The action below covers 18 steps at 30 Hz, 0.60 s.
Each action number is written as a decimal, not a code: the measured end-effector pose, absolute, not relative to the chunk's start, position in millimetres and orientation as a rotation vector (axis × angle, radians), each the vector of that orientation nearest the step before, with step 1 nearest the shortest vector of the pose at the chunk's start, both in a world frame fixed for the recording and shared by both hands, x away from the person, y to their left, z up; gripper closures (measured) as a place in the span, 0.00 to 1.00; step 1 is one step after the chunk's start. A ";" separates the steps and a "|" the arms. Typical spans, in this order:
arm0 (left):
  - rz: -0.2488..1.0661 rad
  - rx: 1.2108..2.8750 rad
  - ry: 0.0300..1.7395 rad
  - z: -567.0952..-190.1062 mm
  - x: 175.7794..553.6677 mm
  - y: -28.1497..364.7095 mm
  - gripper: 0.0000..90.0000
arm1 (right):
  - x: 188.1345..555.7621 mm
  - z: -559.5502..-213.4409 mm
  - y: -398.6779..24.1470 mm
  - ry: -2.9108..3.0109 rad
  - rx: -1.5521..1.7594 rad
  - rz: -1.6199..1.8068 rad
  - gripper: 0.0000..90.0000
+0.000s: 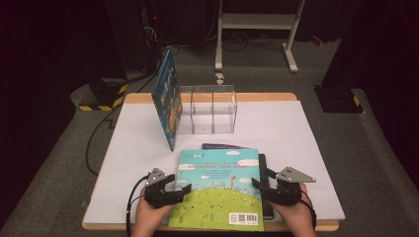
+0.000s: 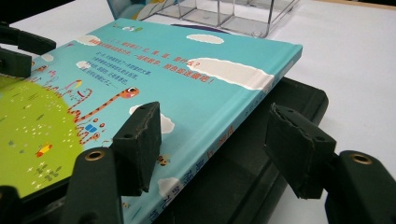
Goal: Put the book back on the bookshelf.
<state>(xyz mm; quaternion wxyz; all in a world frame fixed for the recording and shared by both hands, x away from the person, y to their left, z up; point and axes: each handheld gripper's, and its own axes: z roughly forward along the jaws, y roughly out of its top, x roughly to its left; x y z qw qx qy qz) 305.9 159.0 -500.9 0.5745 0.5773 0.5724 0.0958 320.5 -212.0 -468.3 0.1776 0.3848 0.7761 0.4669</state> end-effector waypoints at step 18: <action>0.160 1.381 1.260 -494.8 301.9 133.3 0.23 | 330.4 -471.4 -225.9 2.150 1.179 1.304 0.39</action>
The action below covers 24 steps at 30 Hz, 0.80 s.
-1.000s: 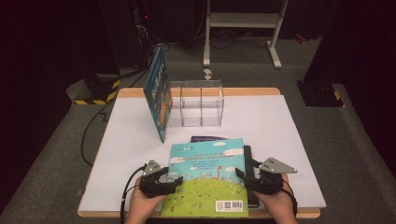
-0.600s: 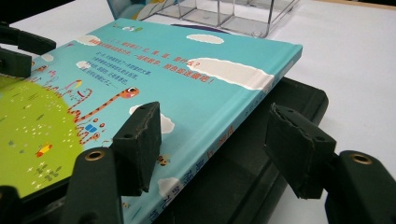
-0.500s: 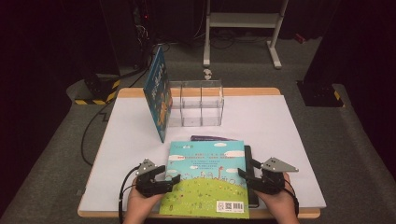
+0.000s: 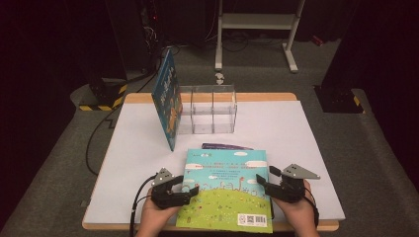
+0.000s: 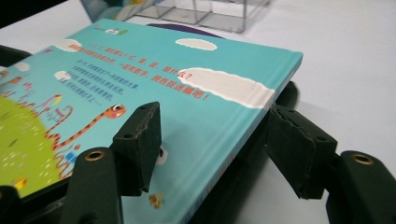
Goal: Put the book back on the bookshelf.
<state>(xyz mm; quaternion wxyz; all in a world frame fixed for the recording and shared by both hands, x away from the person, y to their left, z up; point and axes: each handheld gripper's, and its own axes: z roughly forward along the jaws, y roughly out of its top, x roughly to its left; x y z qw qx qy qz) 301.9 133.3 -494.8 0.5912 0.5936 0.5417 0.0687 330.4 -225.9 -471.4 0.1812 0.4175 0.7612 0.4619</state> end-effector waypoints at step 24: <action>0.054 1.389 1.302 -493.6 315.3 125.2 0.16 | 332.3 -478.9 -220.1 2.308 1.395 1.333 0.12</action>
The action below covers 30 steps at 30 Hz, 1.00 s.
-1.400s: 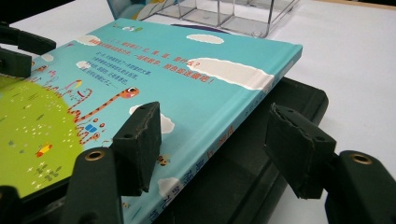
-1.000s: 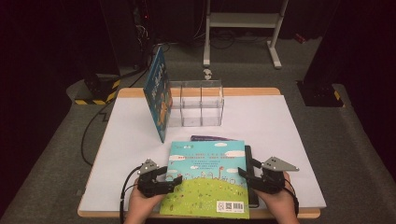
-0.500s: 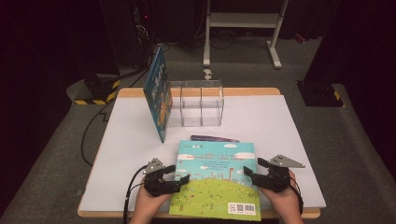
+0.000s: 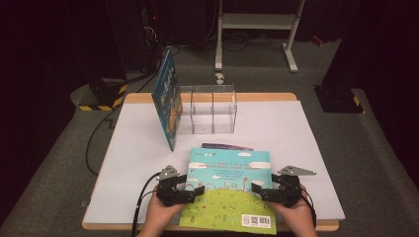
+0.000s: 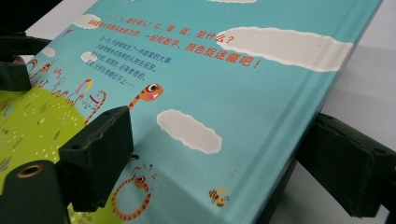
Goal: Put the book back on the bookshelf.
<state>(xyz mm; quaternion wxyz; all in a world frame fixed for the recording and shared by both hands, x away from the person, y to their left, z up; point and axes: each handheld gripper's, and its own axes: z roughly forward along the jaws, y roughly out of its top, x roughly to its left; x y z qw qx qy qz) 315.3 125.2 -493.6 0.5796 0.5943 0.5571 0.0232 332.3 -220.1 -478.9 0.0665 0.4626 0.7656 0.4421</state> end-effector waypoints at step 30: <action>0.054 1.351 1.278 -495.6 342.9 119.7 0.17 | 360.7 -482.0 -230.0 2.307 1.448 1.371 0.13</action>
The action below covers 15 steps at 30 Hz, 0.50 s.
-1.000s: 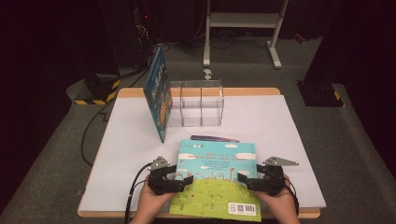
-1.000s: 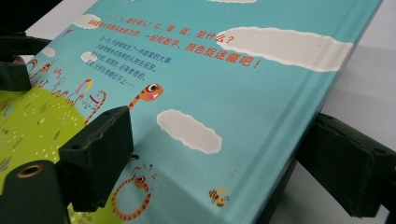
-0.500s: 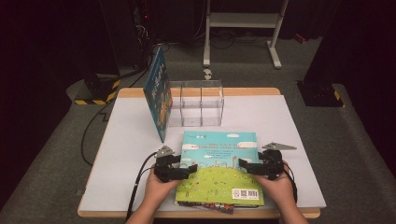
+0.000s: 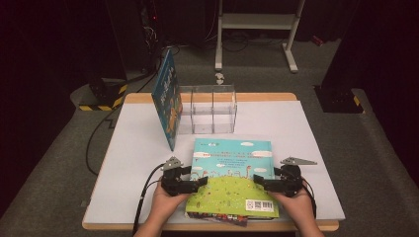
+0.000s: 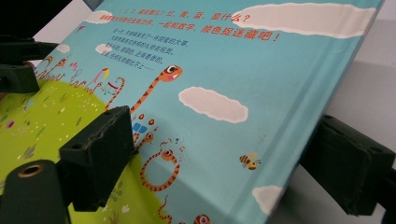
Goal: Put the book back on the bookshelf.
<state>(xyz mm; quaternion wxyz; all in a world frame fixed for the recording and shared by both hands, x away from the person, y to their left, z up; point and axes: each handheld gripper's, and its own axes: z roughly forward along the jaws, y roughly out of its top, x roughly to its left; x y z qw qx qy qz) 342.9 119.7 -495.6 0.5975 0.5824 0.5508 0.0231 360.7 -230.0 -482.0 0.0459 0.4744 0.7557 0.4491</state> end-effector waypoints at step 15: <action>0.026 1.349 1.284 -495.8 341.8 115.7 0.16 | 357.7 -479.1 -229.9 2.301 1.440 1.336 0.14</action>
